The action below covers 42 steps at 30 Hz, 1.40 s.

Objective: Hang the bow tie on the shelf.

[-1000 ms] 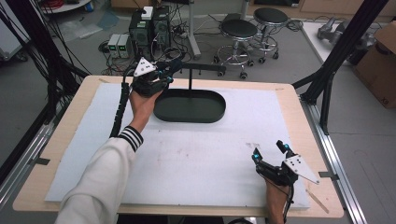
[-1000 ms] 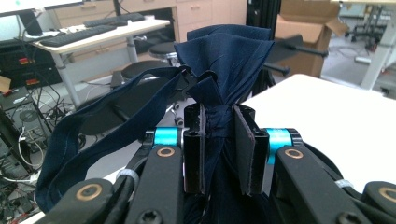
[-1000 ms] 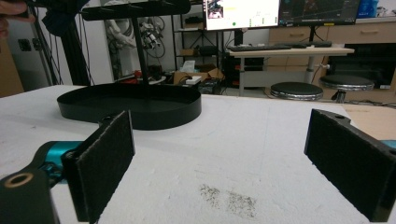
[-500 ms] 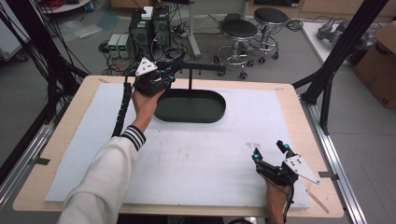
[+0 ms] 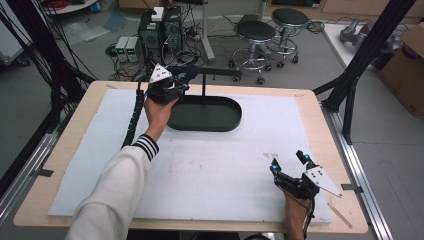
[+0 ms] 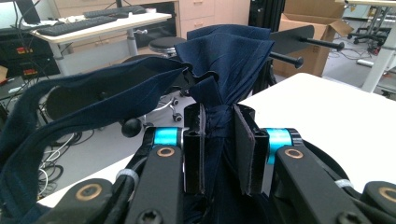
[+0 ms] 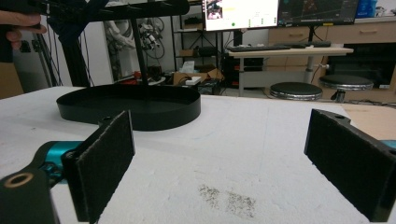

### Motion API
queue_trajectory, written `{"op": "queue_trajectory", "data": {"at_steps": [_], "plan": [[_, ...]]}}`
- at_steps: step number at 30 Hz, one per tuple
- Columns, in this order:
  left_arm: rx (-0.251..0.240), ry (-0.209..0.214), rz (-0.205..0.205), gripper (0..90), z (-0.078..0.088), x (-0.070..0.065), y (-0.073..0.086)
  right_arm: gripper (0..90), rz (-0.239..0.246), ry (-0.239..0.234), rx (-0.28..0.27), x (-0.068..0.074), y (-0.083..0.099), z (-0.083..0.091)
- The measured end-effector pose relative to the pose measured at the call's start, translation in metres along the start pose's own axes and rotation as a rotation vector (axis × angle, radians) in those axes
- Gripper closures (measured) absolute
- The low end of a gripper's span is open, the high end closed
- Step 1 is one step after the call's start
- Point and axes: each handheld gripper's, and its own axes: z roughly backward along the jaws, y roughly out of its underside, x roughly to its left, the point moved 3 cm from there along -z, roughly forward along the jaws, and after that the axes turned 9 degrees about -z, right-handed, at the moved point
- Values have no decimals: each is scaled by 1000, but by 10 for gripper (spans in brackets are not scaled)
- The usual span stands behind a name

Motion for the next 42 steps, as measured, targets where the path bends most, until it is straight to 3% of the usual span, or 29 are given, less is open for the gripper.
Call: {"op": "queue_trajectory", "data": {"at_steps": [23, 42], "plan": [[45, -29, 8, 746, -7, 10, 13, 74, -3, 0, -4, 0, 0, 0], [123, -51, 1, 742, -7, 17, 29, 75, -8, 0, -3, 0, 0, 0]]}}
